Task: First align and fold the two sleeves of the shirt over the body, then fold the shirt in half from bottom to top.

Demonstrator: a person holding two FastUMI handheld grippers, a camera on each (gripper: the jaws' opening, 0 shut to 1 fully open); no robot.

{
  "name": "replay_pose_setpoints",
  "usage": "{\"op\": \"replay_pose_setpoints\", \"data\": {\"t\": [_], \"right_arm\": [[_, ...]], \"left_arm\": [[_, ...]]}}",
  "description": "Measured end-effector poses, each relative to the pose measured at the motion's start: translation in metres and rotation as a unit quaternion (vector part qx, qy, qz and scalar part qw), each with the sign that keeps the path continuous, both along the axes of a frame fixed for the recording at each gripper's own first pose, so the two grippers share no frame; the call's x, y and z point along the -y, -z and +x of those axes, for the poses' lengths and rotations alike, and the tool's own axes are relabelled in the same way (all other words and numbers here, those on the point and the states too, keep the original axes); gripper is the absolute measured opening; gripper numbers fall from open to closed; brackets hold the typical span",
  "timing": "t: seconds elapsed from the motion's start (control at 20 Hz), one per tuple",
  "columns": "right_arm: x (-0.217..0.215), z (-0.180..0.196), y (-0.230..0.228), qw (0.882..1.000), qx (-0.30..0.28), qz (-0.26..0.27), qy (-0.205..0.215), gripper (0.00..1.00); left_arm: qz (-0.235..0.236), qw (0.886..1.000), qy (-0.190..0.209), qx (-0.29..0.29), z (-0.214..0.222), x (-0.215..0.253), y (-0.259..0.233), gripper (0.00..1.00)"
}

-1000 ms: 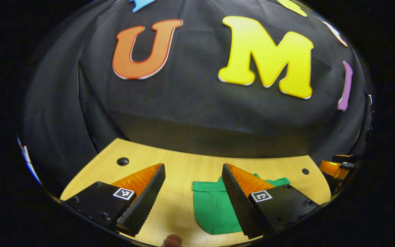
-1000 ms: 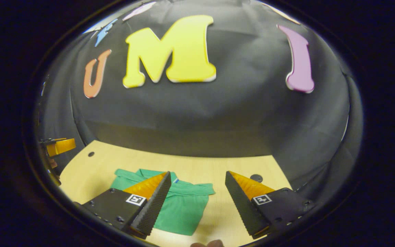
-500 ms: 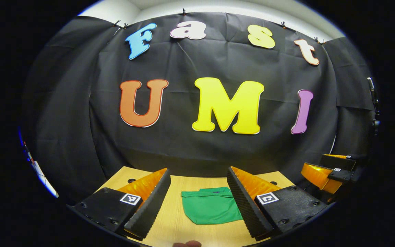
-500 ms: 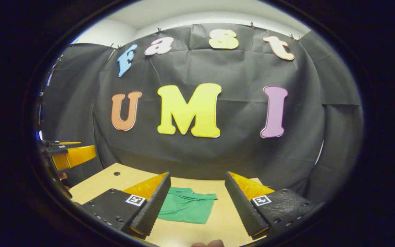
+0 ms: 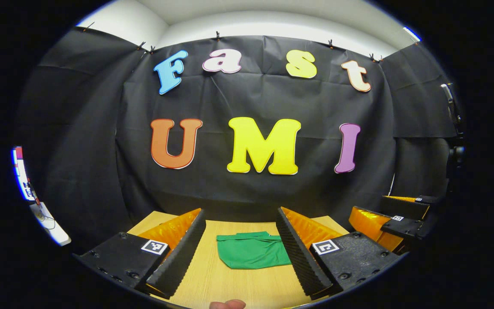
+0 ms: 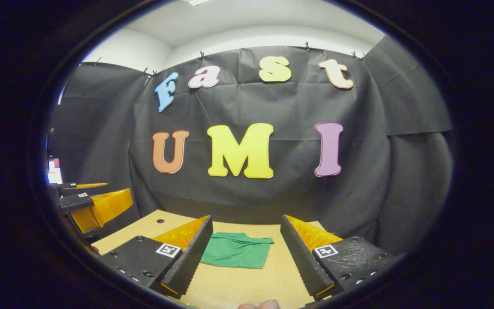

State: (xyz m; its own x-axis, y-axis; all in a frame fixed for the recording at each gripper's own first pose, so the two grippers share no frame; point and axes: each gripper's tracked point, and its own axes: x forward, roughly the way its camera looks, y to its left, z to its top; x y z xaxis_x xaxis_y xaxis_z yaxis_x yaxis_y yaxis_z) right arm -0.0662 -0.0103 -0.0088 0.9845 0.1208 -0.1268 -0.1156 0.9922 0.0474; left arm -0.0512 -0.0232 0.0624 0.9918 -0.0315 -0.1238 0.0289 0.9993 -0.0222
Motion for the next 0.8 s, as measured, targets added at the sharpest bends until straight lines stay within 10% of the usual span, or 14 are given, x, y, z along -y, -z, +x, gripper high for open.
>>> {"op": "replay_pose_setpoints", "data": {"t": [0.8], "right_arm": [[0.018, -0.025, -0.022, 1.000, 0.020, 0.015, 0.001, 0.95]], "left_arm": [[0.007, 1.000, -0.001, 0.006, -0.020, 0.024, -0.006, 1.00]]}}
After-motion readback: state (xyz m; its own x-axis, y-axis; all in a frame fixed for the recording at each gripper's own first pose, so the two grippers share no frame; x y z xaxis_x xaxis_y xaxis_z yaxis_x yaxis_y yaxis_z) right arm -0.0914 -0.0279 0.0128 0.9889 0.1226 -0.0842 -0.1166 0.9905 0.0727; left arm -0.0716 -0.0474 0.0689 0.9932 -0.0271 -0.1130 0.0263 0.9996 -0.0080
